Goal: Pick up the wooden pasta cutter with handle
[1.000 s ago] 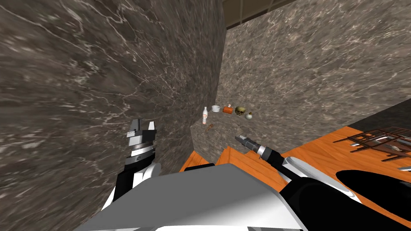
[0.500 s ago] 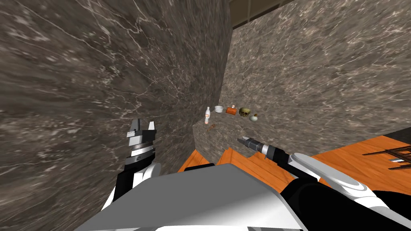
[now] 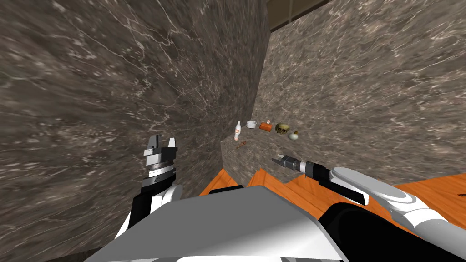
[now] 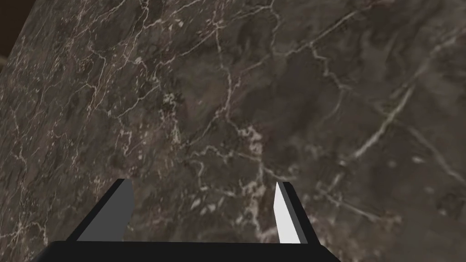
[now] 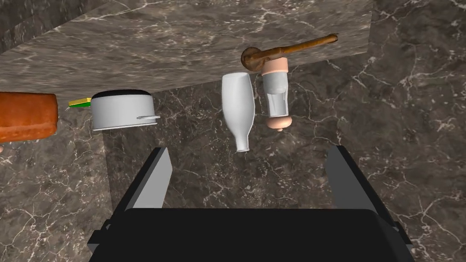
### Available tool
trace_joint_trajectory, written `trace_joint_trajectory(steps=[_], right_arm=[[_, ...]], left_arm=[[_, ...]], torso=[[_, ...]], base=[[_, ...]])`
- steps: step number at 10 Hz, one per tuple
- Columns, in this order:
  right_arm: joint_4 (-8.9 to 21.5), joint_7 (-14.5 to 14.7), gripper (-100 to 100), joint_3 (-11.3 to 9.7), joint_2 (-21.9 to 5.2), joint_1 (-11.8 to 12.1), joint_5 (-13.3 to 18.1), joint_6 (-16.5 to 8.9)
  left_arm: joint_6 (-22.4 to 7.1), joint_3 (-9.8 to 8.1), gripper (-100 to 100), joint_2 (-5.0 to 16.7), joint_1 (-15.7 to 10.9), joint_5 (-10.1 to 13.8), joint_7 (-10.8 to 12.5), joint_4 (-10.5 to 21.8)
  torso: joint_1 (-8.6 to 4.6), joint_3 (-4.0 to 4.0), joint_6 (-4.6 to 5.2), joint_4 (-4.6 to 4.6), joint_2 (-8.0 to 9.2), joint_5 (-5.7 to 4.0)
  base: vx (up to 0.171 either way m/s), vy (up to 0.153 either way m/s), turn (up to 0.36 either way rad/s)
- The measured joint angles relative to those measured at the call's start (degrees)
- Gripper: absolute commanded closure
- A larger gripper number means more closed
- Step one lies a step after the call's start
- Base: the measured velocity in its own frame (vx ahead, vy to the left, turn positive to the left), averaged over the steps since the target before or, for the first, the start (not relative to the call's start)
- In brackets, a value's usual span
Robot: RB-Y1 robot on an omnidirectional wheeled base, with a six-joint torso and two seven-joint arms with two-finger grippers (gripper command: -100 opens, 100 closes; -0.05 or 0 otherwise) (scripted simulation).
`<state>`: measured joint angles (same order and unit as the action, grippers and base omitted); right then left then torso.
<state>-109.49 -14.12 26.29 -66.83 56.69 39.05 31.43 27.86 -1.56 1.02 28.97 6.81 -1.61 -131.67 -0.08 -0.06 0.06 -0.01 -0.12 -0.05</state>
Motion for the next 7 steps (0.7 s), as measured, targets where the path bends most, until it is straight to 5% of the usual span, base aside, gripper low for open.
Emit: trace_joint_trajectory(steps=[7], right_arm=[[4.00, -2.39, -100, 5.77, -10.84, 6.38, 7.59, 0.81]], left_arm=[[0.00, 0.00, 0, 0.00, -0.01, 0.00, 0.00, 0.00]], torso=[[-0.09, -0.04, -0.08, -0.03, -0.05, 0.00]], base=[[-0.022, -0.034, 0.168]])
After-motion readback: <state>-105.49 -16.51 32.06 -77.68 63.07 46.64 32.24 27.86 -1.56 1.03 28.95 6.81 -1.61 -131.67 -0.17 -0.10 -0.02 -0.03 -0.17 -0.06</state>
